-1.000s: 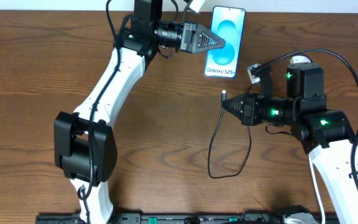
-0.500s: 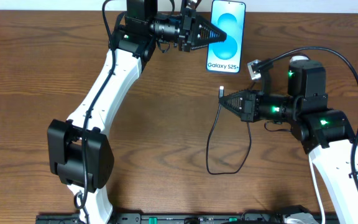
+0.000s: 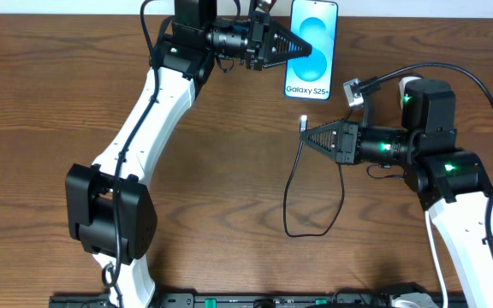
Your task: Plug charger to phone and switch on socket
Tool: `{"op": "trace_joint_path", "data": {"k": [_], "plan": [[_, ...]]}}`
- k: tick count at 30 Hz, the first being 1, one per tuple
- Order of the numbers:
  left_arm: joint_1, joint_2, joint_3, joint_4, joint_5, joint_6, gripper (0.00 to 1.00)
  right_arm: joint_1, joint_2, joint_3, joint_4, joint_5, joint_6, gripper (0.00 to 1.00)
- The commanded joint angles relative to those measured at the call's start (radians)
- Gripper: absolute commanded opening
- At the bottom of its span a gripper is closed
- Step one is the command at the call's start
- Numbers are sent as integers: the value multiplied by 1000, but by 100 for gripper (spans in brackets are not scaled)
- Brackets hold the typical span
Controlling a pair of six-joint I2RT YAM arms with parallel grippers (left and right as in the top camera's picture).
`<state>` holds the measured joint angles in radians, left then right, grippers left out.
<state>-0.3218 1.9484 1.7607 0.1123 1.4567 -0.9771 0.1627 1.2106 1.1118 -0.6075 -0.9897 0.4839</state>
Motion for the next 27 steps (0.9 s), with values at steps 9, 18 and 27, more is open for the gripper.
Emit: {"op": "trace_joint_path", "data": {"k": [9, 18, 27], "plan": [[6, -31, 10, 8, 20, 130, 7, -9, -8, 16, 68, -11, 54, 1], [6, -31, 10, 5, 24, 93, 7, -13, -8, 16, 82, 45, 50, 1], [6, -31, 10, 6, 25, 93, 7, -13, -2, 16, 104, 45, 62, 1]]}}
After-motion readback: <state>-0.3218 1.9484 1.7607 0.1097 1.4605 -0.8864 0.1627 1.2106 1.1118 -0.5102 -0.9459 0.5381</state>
